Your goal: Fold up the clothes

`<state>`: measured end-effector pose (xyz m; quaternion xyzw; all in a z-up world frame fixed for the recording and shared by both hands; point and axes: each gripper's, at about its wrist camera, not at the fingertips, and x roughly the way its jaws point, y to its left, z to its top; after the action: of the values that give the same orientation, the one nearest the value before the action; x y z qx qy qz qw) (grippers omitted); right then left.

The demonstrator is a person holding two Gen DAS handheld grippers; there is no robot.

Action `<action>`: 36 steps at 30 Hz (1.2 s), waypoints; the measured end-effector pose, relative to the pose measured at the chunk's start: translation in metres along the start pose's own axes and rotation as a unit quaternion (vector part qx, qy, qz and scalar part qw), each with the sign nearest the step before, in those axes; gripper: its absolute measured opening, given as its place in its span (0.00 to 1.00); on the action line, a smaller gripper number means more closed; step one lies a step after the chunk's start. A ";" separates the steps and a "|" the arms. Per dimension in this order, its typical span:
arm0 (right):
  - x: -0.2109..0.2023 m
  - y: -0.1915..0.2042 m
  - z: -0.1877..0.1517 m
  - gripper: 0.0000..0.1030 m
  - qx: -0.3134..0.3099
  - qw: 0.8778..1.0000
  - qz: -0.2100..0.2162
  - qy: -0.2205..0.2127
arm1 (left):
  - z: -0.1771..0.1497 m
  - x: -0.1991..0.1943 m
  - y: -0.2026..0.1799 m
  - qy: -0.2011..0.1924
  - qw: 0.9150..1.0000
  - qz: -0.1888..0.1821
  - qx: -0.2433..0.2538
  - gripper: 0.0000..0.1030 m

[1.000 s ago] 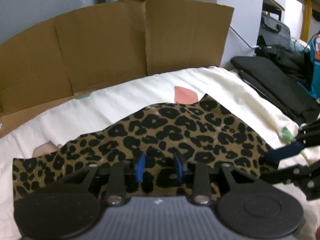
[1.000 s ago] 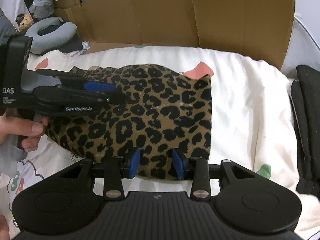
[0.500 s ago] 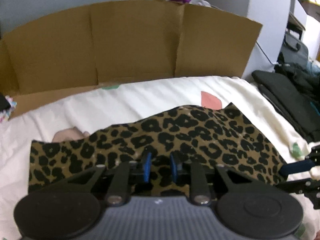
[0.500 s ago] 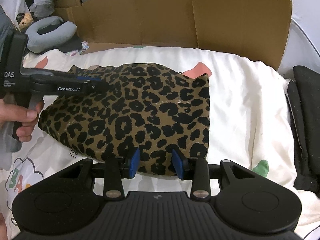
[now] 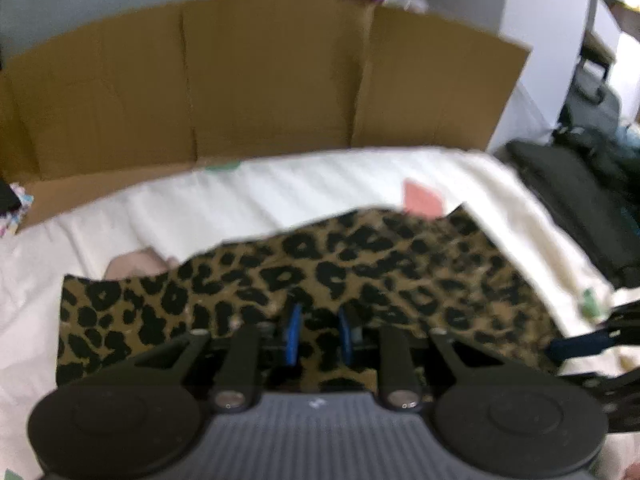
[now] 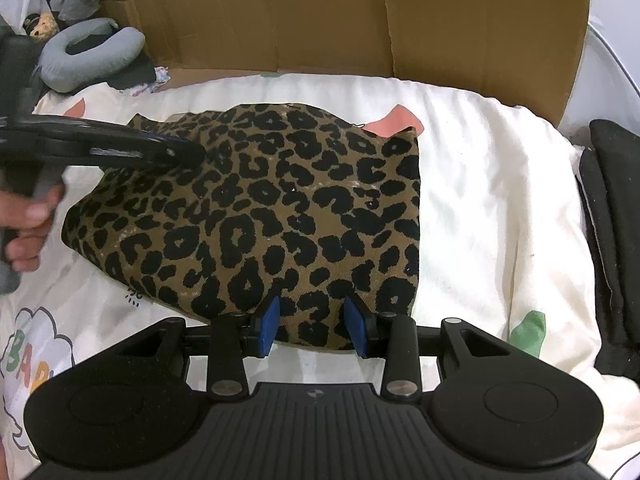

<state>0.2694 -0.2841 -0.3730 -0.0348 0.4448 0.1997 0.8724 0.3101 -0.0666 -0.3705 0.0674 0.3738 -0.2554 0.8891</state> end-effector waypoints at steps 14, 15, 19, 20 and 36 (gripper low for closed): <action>-0.005 -0.002 0.006 0.41 0.029 0.999 0.004 -0.021 | -0.024 -0.022 -0.056 -0.021 0.996 -0.074 0.039 0.26; -0.007 -0.002 0.008 0.41 0.037 0.999 0.008 -0.026 | -0.025 -0.019 -0.059 -0.018 0.996 -0.076 0.042 0.26; -0.001 0.002 0.009 0.41 0.029 0.999 0.020 -0.019 | -0.036 -0.005 -0.062 0.001 0.996 -0.064 0.064 0.26; 0.002 0.003 0.008 0.42 0.027 0.999 0.021 -0.013 | -0.040 -0.004 -0.061 0.001 0.995 -0.062 0.077 0.26; 0.016 0.004 0.008 0.41 -0.002 1.000 0.020 -0.008 | -0.069 -0.036 -0.014 0.008 0.996 -0.011 0.086 0.26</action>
<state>0.2824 -0.2737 -0.3802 -0.0260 0.4381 0.2180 0.8717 0.2377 -0.0428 -0.3932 0.1419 0.3581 -0.2959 0.8741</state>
